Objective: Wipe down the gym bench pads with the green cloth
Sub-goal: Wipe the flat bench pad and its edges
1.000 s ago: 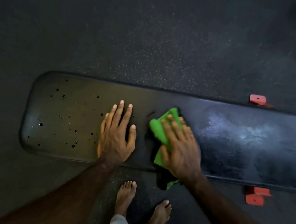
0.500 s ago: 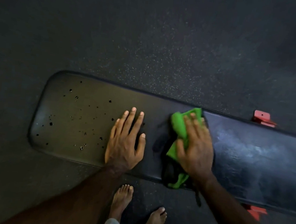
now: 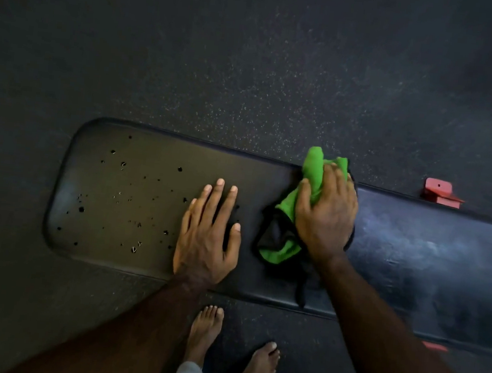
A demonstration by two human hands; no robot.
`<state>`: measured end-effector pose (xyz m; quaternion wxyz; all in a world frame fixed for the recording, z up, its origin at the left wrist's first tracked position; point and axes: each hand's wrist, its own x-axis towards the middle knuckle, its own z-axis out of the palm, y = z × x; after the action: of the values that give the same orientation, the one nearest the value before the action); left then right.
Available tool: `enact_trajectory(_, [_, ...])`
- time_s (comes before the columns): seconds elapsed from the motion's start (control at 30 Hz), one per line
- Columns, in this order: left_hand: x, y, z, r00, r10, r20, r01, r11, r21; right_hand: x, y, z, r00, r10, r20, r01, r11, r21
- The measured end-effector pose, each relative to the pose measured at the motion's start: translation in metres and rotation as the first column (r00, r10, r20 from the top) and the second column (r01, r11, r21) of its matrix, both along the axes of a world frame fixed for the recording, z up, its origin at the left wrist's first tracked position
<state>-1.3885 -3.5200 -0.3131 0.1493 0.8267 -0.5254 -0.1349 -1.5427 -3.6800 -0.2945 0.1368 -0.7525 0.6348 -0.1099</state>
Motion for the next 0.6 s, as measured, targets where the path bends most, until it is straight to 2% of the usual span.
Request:
enact_trajectory(0.03, [0.001,0.0,-0.001,1.0,-0.004,0.0,0.003,1.0,0.001,0.017,0.003,0.001,0.993,-0.116,-0.006,0.116,0.993,0.01])
enact_trajectory(0.07, [0.001,0.0,-0.001,1.0,-0.005,0.001,0.005,1.0,0.005,0.032,0.009,0.004,0.989,-0.151,-0.01,0.151,0.988,0.027])
enact_trajectory(0.1, [0.001,0.001,-0.001,1.0,-0.003,0.002,0.003,1.0,0.008,0.043,0.02,0.007,0.997,-0.079,0.0,0.079,0.995,0.057])
enact_trajectory(0.13, [0.0,0.0,-0.002,1.0,-0.001,0.005,0.001,1.0,0.004,0.046,0.031,0.009,0.994,0.105,0.015,-0.106,0.992,0.073])
enact_trajectory(0.17, [0.0,0.001,-0.003,1.0,0.0,0.007,0.0,1.0,-0.002,0.043,0.04,0.009,0.934,0.357,0.017,-0.357,0.931,0.082])
enact_trajectory(0.2, [0.0,0.0,-0.003,1.0,0.003,0.006,-0.003,1.0,-0.011,0.032,0.04,0.01,0.818,0.574,0.02,-0.574,0.814,0.092])
enact_trajectory(0.23, [0.0,0.0,-0.003,1.0,0.006,0.004,-0.006,1.0,-0.015,0.018,0.029,0.009,0.713,0.7,0.035,-0.699,0.708,0.099])
enact_trajectory(0.27, [0.0,0.0,-0.002,1.0,0.01,0.006,-0.01,1.0,-0.009,0.006,0.016,0.006,0.683,0.729,0.037,-0.729,0.679,0.088])
enact_trajectory(0.3, [0.0,0.0,-0.002,1.0,0.012,0.007,-0.012,1.0,0.003,-0.003,0.003,0.003,0.736,0.677,0.03,-0.677,0.734,0.055])
enact_trajectory(0.33, [0.0,0.0,-0.001,1.0,0.011,0.006,-0.011,1.0,0.009,-0.01,-0.011,0.001,0.837,0.547,0.029,-0.547,0.837,0.021])
enact_trajectory(0.37, [0.0,0.0,0.0,1.0,0.009,0.001,-0.009,1.0,0.009,-0.013,-0.022,0.0,0.935,0.354,0.03,-0.354,0.935,-0.007])
enact_trajectory(0.4, [0.0,0.0,0.0,1.0,0.008,-0.001,-0.008,1.0,0.008,-0.007,-0.028,0.002,0.989,0.148,0.025,-0.148,0.989,-0.019])
enact_trajectory(0.43, [0.0,0.0,0.0,1.0,0.007,-0.003,-0.007,1.0,0.008,0.006,-0.029,0.005,1.0,-0.024,0.002,0.024,1.0,-0.012])
enact_trajectory(0.47, [0.0,-0.001,0.0,1.0,0.004,-0.005,-0.004,1.0,0.007,0.021,-0.027,0.008,0.991,-0.128,-0.023,0.128,0.992,0.001])
enact_trajectory(0.5, [0.001,0.0,-0.001,1.0,0.004,-0.004,-0.004,1.0,0.008,0.036,-0.021,0.01,0.99,-0.14,-0.02,0.14,0.99,0.011])
enact_trajectory(0.53, [0.001,0.001,-0.001,1.0,0.008,-0.006,-0.008,1.0,0.009,0.046,-0.011,0.012,0.999,-0.043,-0.001,0.043,0.999,0.023])
enact_trajectory(0.57, [0.0,0.0,-0.001,1.0,0.009,-0.006,-0.009,1.0,0.004,0.049,0.0,0.013,0.989,0.147,0.015,-0.147,0.989,0.025])
enact_trajectory(0.6, [0.0,0.0,0.0,1.0,0.008,-0.004,-0.008,1.0,-0.002,0.045,0.009,0.011,0.931,0.364,0.03,-0.365,0.93,0.036])
